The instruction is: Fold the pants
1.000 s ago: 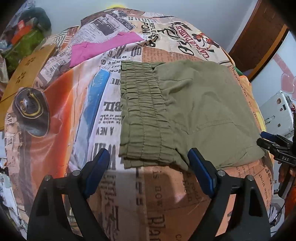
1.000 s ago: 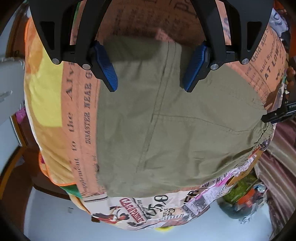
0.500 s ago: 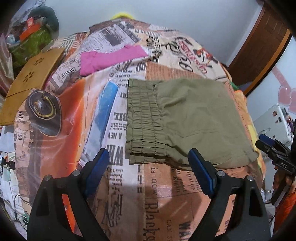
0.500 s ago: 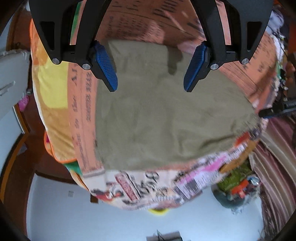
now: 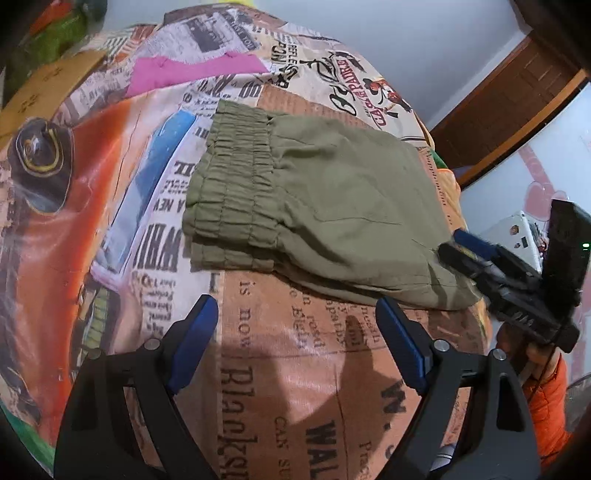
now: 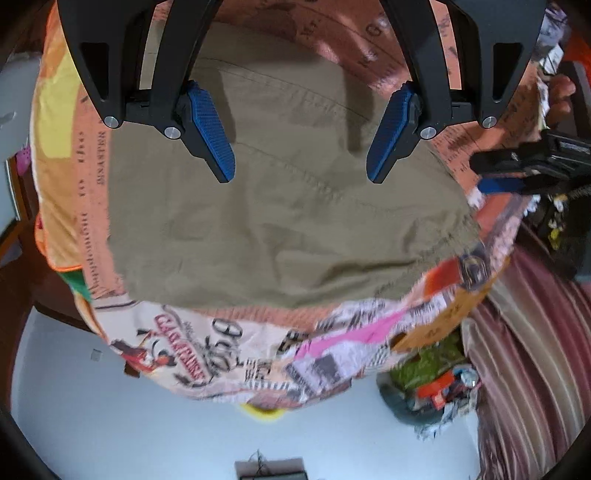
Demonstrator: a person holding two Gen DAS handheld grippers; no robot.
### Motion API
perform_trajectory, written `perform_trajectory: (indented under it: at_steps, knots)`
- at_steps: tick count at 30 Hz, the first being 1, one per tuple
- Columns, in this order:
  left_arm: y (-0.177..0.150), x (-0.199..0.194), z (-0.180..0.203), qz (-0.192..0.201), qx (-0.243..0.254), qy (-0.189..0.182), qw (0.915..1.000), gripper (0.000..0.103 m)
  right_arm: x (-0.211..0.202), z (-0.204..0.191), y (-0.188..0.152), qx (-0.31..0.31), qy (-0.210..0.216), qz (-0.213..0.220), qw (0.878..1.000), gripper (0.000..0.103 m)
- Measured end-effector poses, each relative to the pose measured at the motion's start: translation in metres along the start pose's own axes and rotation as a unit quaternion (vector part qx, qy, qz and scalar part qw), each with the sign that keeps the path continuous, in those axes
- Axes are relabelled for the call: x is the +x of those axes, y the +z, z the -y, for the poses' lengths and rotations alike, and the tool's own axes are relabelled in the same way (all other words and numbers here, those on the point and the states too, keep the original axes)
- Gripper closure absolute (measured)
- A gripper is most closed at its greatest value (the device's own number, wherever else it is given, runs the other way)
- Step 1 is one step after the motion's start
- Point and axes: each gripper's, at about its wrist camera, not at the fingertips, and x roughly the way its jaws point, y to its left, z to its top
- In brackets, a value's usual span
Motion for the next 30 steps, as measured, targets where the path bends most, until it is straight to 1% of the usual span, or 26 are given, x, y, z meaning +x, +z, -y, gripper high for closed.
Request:
perform_trajectory:
  at_steps: [4, 6, 9, 12, 14, 19, 21, 22, 23, 24, 25, 26, 27, 30]
  knots:
    - [0.006, 0.007, -0.002, -0.004, -0.018, -0.027, 0.9995, 0.015, 0.025, 0.000, -0.007, -0.020, -0.009, -0.046, 0.999, 0.033]
    - [0.009, 0.009, -0.004, -0.006, -0.024, -0.038, 0.9990, 0.015, 0.029, 0.004, -0.010, -0.016, 0.000, -0.056, 0.998, 0.033]
    - [0.013, 0.017, -0.004, -0.009, -0.022, -0.042, 0.9988, 0.015, 0.028, 0.009, -0.012, -0.011, 0.015, -0.056, 0.998, 0.033]
    - [0.019, 0.021, -0.004, -0.011, -0.027, -0.044, 0.9986, 0.014, 0.028, 0.008, -0.015, -0.013, 0.020, -0.054, 0.998, 0.032]
    - [0.024, 0.023, -0.009, -0.012, -0.040, -0.057, 0.9975, 0.013, 0.027, 0.007, -0.016, -0.017, 0.021, -0.053, 0.998, 0.032]
    - [0.042, 0.029, -0.027, -0.022, -0.089, -0.096, 0.9911, 0.013, 0.028, 0.007, -0.017, -0.015, 0.023, -0.051, 0.998, 0.032]
    - [0.048, 0.032, -0.029, -0.022, -0.095, -0.100, 0.9902, 0.014, 0.028, 0.008, -0.016, -0.014, 0.026, -0.050, 0.998, 0.032]
    - [0.052, 0.033, -0.030, -0.020, -0.098, -0.097, 0.9902, 0.015, 0.028, 0.008, -0.017, -0.013, 0.028, -0.050, 0.998, 0.032]
    - [0.054, 0.035, -0.030, -0.018, -0.100, -0.091, 0.9907, 0.022, 0.028, 0.009, -0.016, -0.012, 0.030, -0.050, 0.998, 0.032]
    - [0.056, 0.036, -0.030, -0.017, -0.099, -0.080, 0.9917, 0.032, 0.028, 0.009, -0.016, -0.012, 0.031, -0.050, 0.998, 0.032]
    - [0.058, 0.036, -0.030, -0.014, -0.099, -0.069, 0.9926, 0.038, 0.028, 0.009, -0.017, -0.012, 0.032, -0.049, 0.998, 0.032]
    - [0.060, 0.038, -0.030, -0.010, -0.100, -0.050, 0.9937, 0.051, 0.028, 0.009, -0.017, -0.012, 0.032, -0.049, 0.998, 0.032]
    - [0.061, 0.039, -0.032, -0.008, -0.102, -0.039, 0.9940, 0.058, 0.028, 0.010, -0.017, -0.012, 0.032, -0.049, 0.998, 0.032]
    - [0.061, 0.040, -0.034, -0.002, -0.105, -0.026, 0.9941, 0.064, 0.027, 0.009, -0.017, -0.012, 0.034, -0.049, 0.998, 0.032]
